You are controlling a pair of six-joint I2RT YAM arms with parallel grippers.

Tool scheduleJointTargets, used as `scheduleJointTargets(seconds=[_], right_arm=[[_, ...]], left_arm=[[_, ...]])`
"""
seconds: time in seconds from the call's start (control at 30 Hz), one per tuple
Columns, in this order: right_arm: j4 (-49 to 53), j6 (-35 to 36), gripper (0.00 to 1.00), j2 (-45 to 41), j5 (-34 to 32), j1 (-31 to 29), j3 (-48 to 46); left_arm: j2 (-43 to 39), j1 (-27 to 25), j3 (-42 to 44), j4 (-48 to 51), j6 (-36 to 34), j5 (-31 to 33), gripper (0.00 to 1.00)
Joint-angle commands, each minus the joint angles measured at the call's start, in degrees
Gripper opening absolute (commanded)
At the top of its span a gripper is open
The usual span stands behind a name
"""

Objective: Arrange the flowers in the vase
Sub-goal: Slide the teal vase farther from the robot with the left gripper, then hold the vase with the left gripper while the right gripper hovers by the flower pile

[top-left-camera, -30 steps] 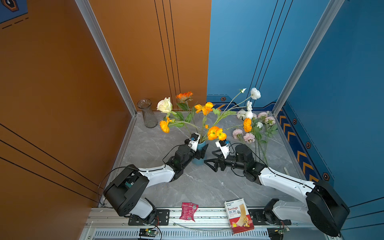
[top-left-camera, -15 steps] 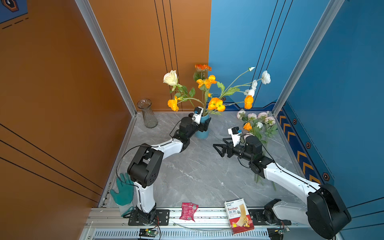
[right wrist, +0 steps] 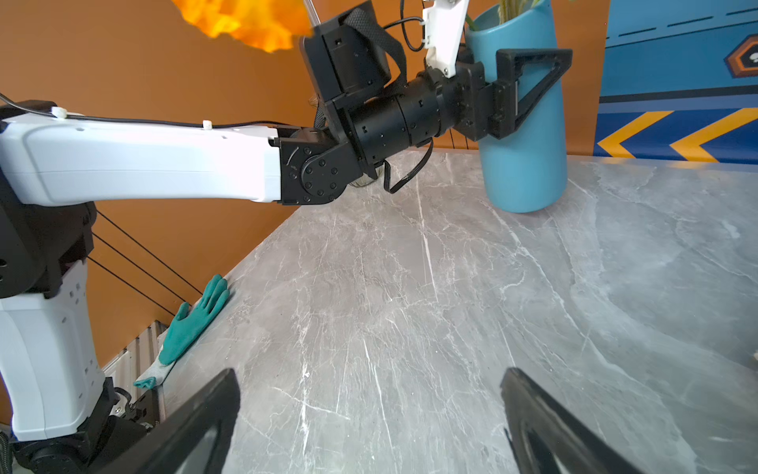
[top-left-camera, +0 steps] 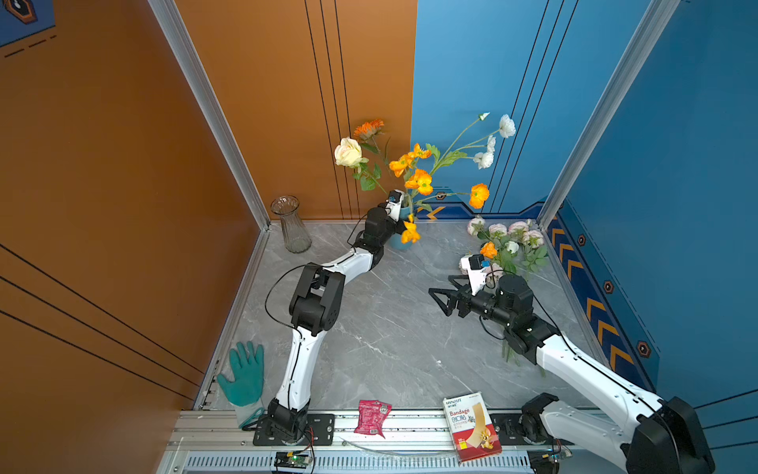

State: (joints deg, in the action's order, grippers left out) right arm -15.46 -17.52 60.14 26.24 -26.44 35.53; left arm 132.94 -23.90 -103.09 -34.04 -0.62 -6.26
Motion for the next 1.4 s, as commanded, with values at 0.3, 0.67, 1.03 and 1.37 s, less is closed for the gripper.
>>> scheduleJointTargets(seconds=[0.3,0.67,1.03,1.37], right_arm=[[3.2,1.2,1.0,-1.4,-1.1,1.2,-1.0],[6.2,1.6,1.0,-3.5,-2.5,1.2,-1.7],[6.5,1.8,1.0,-3.3,-2.4,1.4,-1.6],[7.0,1.5,1.0,-3.9,-2.5,1.5,-1.8]], left_arm=[[1.7,0.5,-9.1,-7.9,-0.1,2.1,0.26],[5.3,1.0,-13.3,-8.0,0.9,2.2,0.27],[5.8,1.5,-12.7,-7.9,0.7,2.4,0.28],[5.2,2.1,-11.0,-8.0,2.2,2.2,0.29]])
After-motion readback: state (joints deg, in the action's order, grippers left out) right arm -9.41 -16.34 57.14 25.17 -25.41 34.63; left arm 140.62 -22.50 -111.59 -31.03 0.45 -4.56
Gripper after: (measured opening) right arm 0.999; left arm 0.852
